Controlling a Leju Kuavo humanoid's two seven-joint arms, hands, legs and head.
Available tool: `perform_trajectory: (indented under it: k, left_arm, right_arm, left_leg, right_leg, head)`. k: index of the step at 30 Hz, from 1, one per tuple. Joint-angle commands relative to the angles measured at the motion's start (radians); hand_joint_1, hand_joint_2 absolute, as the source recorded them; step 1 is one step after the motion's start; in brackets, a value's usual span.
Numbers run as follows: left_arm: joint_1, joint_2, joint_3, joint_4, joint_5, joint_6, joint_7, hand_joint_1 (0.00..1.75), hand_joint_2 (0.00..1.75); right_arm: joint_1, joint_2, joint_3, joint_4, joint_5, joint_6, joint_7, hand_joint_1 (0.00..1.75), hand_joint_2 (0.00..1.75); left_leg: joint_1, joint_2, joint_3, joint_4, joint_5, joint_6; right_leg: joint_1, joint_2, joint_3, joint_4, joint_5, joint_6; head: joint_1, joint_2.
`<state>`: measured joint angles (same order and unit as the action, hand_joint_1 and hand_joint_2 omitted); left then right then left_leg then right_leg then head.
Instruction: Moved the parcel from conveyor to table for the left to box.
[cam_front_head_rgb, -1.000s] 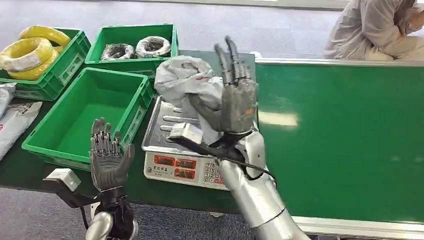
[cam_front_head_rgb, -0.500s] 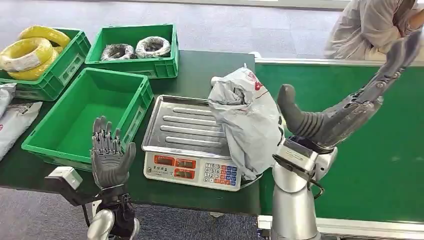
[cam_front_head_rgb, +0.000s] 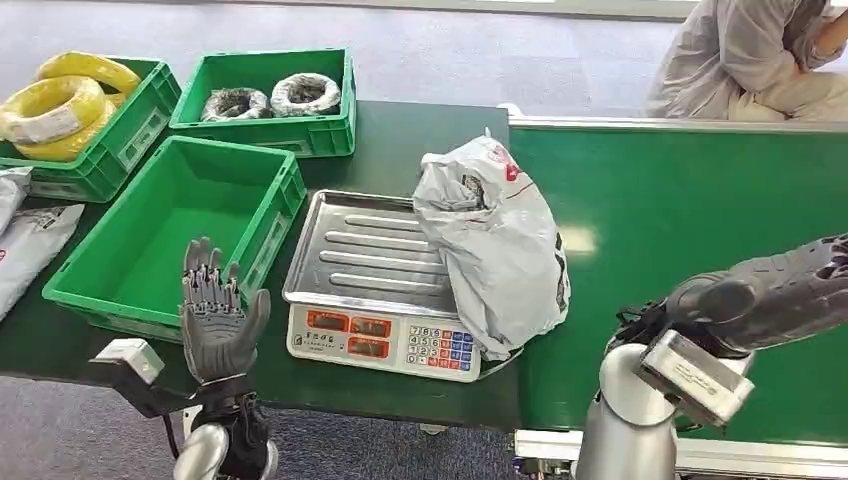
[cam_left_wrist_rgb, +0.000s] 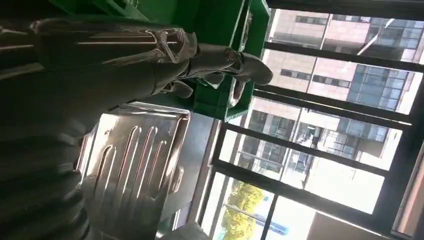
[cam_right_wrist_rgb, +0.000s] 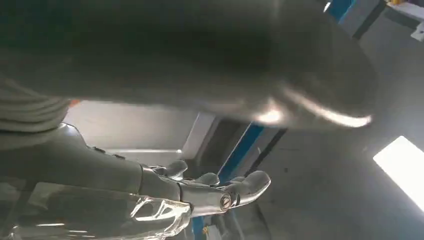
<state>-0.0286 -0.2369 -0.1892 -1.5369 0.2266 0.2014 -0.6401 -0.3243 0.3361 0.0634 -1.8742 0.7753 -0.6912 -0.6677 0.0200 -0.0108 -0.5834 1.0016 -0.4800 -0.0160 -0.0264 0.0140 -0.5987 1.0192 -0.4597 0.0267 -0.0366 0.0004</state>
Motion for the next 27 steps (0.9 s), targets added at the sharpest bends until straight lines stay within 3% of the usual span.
perform_trajectory:
  k: [1,4,5,6,7,8,11,13,18,27]
  left_arm:
    - [0.057,-0.005,0.020,-0.021,-0.020,0.019,0.013,0.00,1.75]
    - [0.057,-0.005,0.020,-0.021,-0.020,0.019,0.013,0.00,1.75]
    - [0.078,-0.013,0.031,-0.046,-0.028,0.031,0.012,0.00,1.75]
    - [0.084,-0.007,0.031,-0.054,-0.033,0.027,0.017,0.00,1.75]
    - [0.078,0.001,0.025,-0.045,-0.034,0.010,0.026,0.00,1.75]
    - [0.068,0.008,0.018,-0.031,-0.031,0.001,0.027,0.00,1.75]
    - [0.033,0.031,-0.002,0.010,0.002,-0.011,0.013,0.00,1.75]
    - [0.022,0.037,-0.013,0.023,0.013,-0.015,0.013,0.00,1.75]
    - [0.036,0.042,-0.019,0.021,0.015,-0.014,0.013,0.00,1.75]
    - [0.039,0.042,-0.020,0.021,0.016,-0.015,0.013,0.00,1.75]
  right_arm:
    - [-0.101,0.013,-0.186,0.220,0.421,-0.007,0.353,0.00,0.00]
    - [-0.101,0.013,-0.186,0.220,0.421,-0.007,0.353,0.00,0.00]
    - [-0.138,-0.015,-0.191,0.442,0.615,0.008,0.589,0.00,0.00]
    - [-0.169,-0.064,-0.180,0.522,0.722,0.133,0.756,0.00,0.00]
    - [-0.231,-0.135,-0.178,0.658,0.770,0.183,0.866,0.00,0.00]
    - [-0.283,-0.178,-0.195,0.776,0.758,0.217,0.898,0.00,0.00]
    - [-0.446,-0.293,-0.242,1.131,0.762,0.257,0.918,0.00,0.00]
    - [-0.505,-0.332,-0.268,1.264,0.758,0.239,0.903,0.00,0.00]
    - [-0.503,-0.340,-0.272,1.290,0.766,0.255,0.913,0.00,0.00]
    - [-0.499,-0.340,-0.272,1.289,0.765,0.253,0.911,0.00,0.00]
  left_leg:
    - [0.000,0.003,0.003,-0.001,0.000,0.001]
    - [0.000,0.004,0.004,-0.001,-0.001,0.001]
    - [0.000,0.003,0.005,-0.002,0.000,0.001]
    - [0.000,0.003,0.005,-0.002,0.000,0.001]
    - [0.001,0.006,0.007,-0.003,0.000,0.001]
    - [0.001,0.007,0.006,-0.003,0.000,0.001]
    - [0.000,0.008,0.008,-0.003,0.001,0.002]
    - [0.000,-0.001,0.004,-0.001,0.002,0.002]
    - [-0.001,-0.005,0.005,-0.004,0.004,0.004]
    - [-0.001,-0.003,0.003,-0.002,0.002,0.002]
  right_leg:
    - [0.001,0.001,0.003,-0.001,0.000,-0.002]
    - [0.001,0.002,0.004,-0.002,0.001,-0.001]
    - [0.001,0.001,0.004,-0.002,0.001,-0.002]
    - [0.001,0.001,0.004,-0.002,0.001,-0.002]
    - [0.001,0.004,0.006,-0.004,0.002,-0.002]
    - [0.001,0.005,0.006,-0.004,0.002,-0.002]
    - [0.001,0.006,0.006,-0.004,0.003,-0.001]
    - [0.000,-0.003,0.006,-0.002,0.002,0.000]
    - [0.000,-0.009,0.008,-0.005,0.004,-0.002]
    - [0.000,-0.006,0.004,-0.002,0.002,-0.002]
  head:
    - [0.000,0.000]
    - [0.000,0.000]
    - [0.000,0.000]
    - [0.000,0.000]
    - [0.001,0.000]
    - [-0.001,0.000]
    - [-0.001,0.000]
    - [0.001,0.000]
    - [0.000,0.000]
    - [0.000,0.000]
